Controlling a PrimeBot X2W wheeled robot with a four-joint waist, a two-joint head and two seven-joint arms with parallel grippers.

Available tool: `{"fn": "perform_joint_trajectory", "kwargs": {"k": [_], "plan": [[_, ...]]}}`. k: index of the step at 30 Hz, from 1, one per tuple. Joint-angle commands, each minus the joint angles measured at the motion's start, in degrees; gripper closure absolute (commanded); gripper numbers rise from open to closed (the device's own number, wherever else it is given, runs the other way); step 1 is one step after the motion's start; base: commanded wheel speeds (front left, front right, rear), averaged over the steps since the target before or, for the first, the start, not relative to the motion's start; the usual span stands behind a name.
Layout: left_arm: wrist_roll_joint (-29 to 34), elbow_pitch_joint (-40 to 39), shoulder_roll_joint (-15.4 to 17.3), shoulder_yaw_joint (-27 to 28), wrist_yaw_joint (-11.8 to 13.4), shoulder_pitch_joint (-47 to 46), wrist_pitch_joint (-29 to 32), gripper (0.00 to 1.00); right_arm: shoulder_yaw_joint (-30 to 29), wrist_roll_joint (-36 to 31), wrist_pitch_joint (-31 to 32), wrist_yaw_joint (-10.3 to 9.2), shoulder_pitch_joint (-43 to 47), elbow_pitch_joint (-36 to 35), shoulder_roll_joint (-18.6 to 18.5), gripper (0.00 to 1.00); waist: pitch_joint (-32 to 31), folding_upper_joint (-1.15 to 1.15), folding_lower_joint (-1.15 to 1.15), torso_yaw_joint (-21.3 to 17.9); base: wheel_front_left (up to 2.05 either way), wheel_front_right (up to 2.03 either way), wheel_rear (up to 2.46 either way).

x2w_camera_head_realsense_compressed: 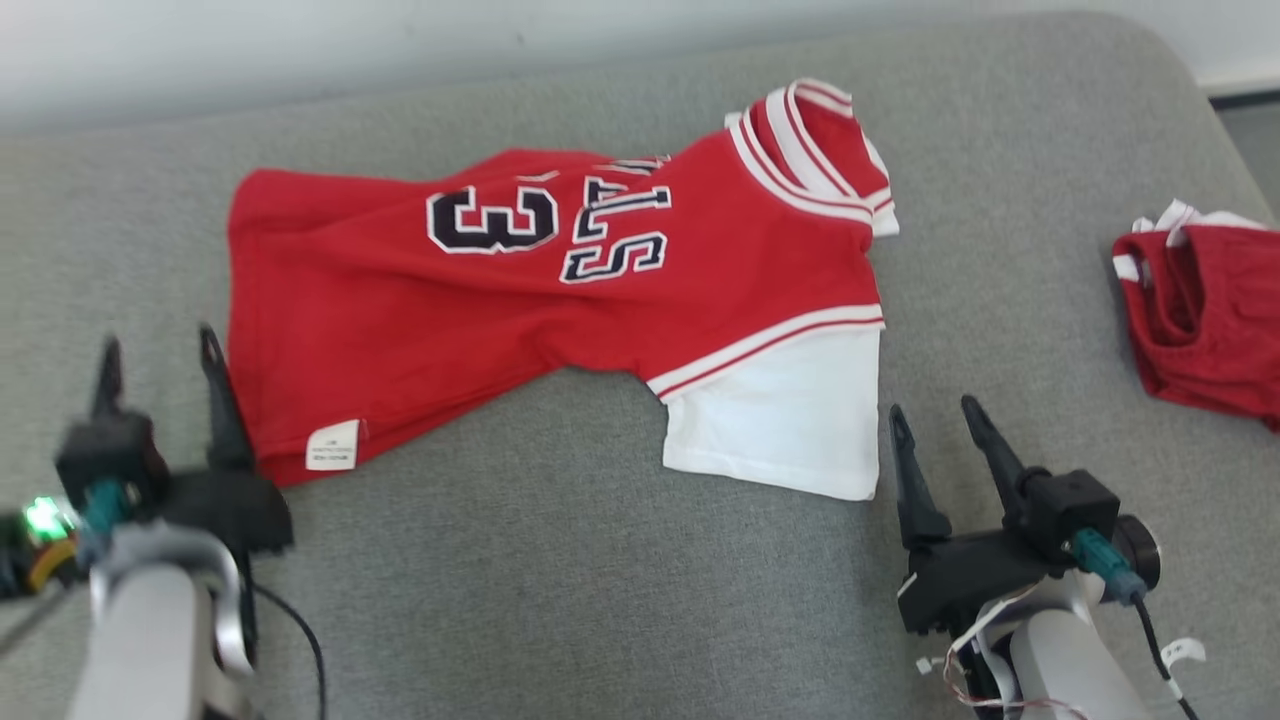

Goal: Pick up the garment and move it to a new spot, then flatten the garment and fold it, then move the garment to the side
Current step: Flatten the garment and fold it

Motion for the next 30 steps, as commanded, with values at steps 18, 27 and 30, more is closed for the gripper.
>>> {"fn": "perform_joint_trajectory", "kwargs": {"k": [18, 27, 30], "plan": [[2.6, -11.5, -7.8, 3.3, -2.5, 24.3, -0.2, 0.0, -0.6, -1.8, 0.0, 0.03, 9.0, -2.1, 2.0, 0.0, -12.3, 0.0, 0.0, 2.7, 0.0, 0.0, 0.0], [3.2, -16.4, -9.1, 2.5, -3.1, 33.1, -0.2, 0.0, -0.7, -2.3, 0.0, 0.03, 13.0, -2.2, 2.6, 0.0, -16.0, 0.0, 0.0, 2.6, 0.0, 0.0, 0.0], [3.3, -17.2, -9.2, 2.0, -2.9, 34.5, -0.2, 0.0, -0.6, -2.2, 0.0, 0.03, 13.4, -2.0, 2.7, 0.0, -16.4, 0.0, 0.0, 2.6, 0.0, 0.0, 0.0]]}}
